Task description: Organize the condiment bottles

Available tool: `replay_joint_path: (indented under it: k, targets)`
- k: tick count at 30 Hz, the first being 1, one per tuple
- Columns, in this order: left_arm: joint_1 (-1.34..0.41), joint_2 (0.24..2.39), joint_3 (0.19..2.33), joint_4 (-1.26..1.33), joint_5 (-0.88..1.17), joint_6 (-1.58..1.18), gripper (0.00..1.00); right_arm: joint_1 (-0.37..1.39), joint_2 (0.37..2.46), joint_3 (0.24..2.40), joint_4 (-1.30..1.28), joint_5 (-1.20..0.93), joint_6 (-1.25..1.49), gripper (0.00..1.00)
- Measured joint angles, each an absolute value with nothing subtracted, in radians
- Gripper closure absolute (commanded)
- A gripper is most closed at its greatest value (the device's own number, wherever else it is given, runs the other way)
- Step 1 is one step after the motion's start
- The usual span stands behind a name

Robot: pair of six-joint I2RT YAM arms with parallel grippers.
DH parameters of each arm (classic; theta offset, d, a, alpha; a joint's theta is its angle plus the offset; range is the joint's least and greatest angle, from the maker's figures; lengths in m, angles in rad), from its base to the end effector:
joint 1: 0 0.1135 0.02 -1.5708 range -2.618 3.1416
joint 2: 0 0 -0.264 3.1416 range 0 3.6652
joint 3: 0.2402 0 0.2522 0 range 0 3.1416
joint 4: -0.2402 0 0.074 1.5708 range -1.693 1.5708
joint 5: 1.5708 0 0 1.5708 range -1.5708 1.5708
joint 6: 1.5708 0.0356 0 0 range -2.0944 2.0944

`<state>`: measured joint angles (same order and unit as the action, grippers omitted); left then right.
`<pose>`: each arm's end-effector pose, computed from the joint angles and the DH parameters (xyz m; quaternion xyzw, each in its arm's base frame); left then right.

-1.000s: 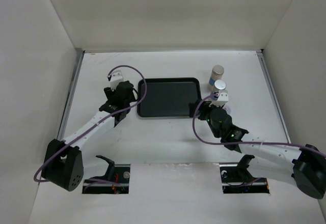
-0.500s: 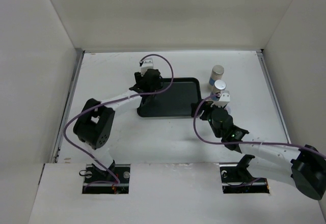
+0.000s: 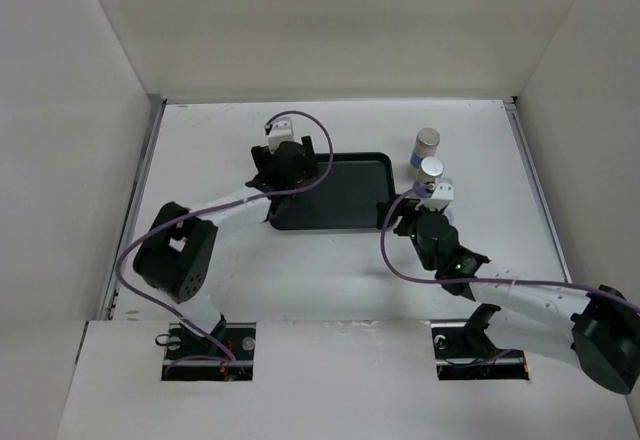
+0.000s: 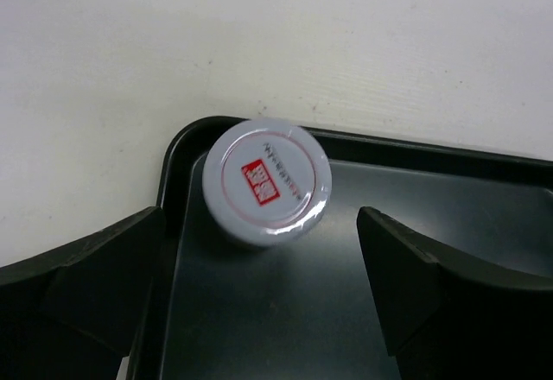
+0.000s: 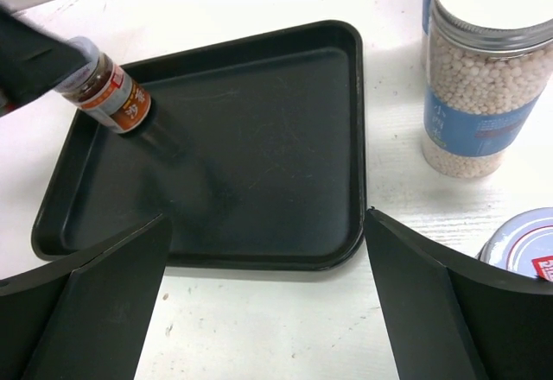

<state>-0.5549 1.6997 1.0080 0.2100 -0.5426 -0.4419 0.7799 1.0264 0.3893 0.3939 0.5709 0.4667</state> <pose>0.3271 -0.1811 0.2169 -0.0921 0.8306 -0.0372 0.5479 0.1676 0.1388 0.2168 0.0535 0.7736 0.1650 0.6095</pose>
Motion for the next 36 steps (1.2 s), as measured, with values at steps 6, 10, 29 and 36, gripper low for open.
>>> replay_joint_path:
  k: [6,10,29,36]
  targets:
    - [-0.612,1.385,0.762,0.317,-0.562,-0.496,0.46,0.741,0.994,0.396,0.360,0.595,0.455,0.77]
    - [-0.703,1.206,0.624,0.416,-0.571,-0.520,0.72,0.694,1.000,0.484,0.246,0.603,0.466,0.71]
    - [-0.733,1.217,0.308,0.780,-0.389,-0.659,0.67,0.346,1.345,0.834,0.074,0.551,0.342,0.00]
    - [-0.720,1.219,0.287,0.809,-0.359,-0.678,0.66,0.346,1.425,0.875,0.044,0.494,0.326,0.23]
